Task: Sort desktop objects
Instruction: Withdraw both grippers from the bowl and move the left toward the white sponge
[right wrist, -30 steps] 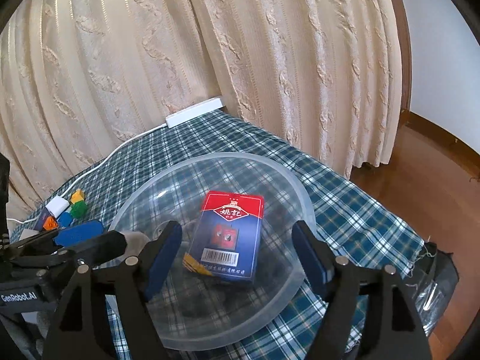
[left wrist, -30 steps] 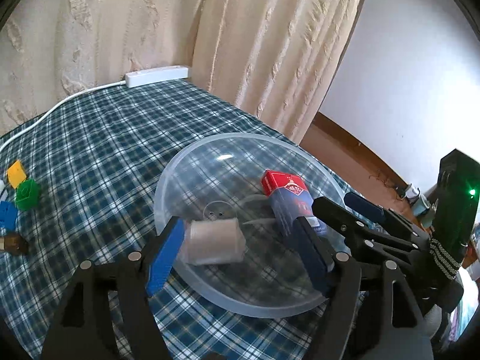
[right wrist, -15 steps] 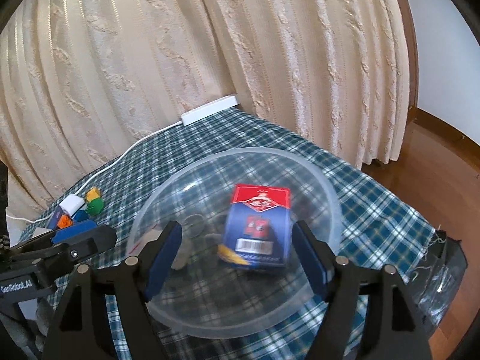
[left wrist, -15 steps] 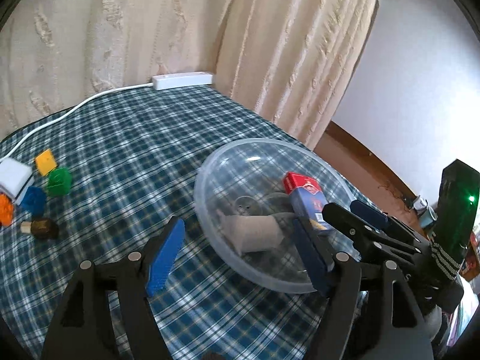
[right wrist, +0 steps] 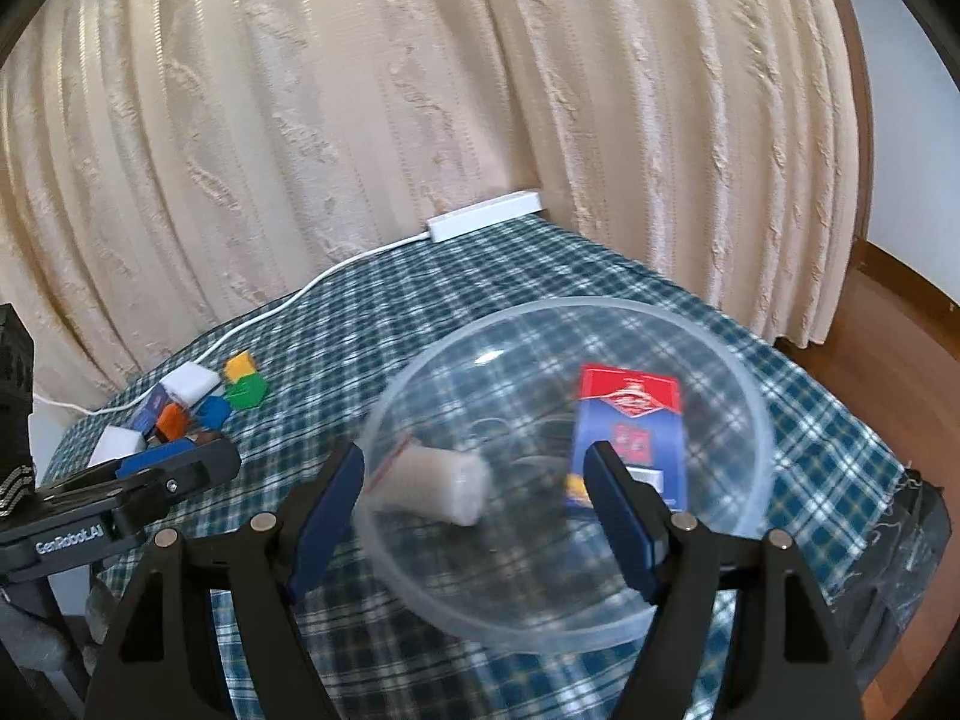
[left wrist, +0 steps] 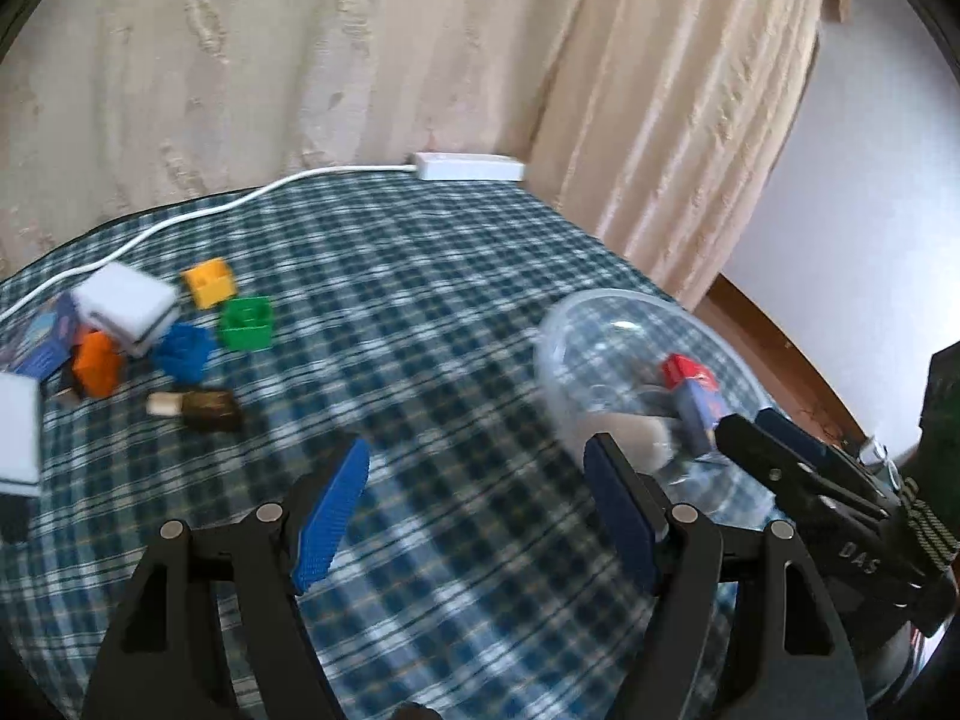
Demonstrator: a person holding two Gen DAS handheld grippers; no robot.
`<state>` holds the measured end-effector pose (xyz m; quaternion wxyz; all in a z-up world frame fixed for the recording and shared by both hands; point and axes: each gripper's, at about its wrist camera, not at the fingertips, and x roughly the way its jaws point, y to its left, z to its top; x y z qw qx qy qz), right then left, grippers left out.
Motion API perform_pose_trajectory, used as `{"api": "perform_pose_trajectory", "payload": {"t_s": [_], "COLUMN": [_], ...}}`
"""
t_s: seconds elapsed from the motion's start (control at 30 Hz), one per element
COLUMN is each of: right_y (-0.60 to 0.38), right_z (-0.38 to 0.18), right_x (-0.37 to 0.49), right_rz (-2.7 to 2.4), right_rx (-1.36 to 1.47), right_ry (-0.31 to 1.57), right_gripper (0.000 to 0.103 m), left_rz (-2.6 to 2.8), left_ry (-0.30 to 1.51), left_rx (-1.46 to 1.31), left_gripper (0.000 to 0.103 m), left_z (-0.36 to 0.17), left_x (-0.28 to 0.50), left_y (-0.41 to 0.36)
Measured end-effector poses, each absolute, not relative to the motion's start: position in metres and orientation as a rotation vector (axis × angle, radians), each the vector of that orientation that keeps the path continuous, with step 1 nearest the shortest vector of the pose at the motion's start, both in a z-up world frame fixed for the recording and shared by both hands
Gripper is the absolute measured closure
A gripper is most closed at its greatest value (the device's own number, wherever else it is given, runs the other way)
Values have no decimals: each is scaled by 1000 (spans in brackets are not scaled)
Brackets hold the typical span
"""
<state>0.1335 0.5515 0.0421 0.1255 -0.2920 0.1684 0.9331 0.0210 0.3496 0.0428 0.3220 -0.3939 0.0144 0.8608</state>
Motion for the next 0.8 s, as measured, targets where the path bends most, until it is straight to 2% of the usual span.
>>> {"api": "perform_pose_trajectory", "payload": {"t_s": [0.6, 0.63, 0.67, 0.8], "right_y": [476, 473, 469, 453], "right_z": [42, 42, 41, 43], "right_x": [101, 100, 99, 91], "right_rz": [2820, 2823, 2827, 2850], "right_rx": [-962, -969, -976, -995], "right_ry": [449, 448, 446, 429], "right_gripper": [24, 24, 24, 24], "left_rz": [2669, 2686, 2705, 2806], "left_ry": [-28, -33, -38, 7], "left_rx": [-1075, -1075, -1077, -1087], "left_gripper": [26, 24, 17, 15], "left_z": [41, 41, 40, 34], "left_x": [-28, -31, -34, -50], "left_y": [206, 199, 192, 172]}}
